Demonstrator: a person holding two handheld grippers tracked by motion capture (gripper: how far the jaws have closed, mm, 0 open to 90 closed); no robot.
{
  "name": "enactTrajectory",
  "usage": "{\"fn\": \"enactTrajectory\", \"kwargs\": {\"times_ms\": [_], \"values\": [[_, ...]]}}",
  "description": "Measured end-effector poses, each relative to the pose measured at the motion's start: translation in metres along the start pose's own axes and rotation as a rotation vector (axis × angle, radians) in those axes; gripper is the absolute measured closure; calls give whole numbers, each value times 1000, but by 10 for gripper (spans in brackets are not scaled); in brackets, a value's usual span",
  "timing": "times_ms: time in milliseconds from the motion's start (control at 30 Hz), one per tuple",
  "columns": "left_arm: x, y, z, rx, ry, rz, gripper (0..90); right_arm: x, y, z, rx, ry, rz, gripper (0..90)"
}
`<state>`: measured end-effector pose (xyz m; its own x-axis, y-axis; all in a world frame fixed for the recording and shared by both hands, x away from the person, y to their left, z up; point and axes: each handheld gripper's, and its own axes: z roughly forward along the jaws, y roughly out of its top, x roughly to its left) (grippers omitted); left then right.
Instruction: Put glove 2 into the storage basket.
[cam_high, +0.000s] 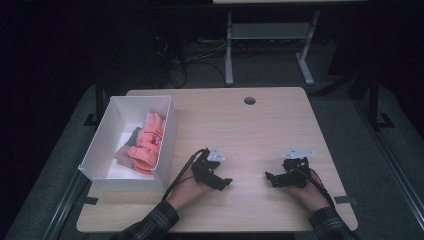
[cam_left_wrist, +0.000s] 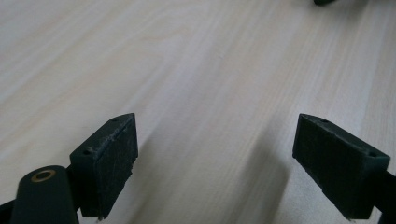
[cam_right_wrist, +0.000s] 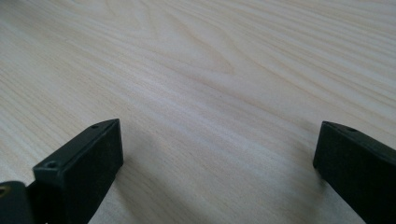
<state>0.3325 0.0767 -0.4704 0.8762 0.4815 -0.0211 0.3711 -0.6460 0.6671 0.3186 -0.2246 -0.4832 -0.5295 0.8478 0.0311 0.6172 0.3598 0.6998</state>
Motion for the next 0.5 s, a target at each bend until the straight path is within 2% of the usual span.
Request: {"fn": "enactTrajectory", "kwargs": {"times_ms": [133, 200, 500], "values": [[-2, -4, 3, -25, -2, 33, 128, 0, 0, 0, 0, 0, -1, 10], [-1, -8, 4, -74, -7, 40, 127, 0, 0, 0, 0, 0, -1, 9], [-1, -9, 3, -70, -7, 38, 129, 0, 0, 0, -3, -1, -5, 10]]}}
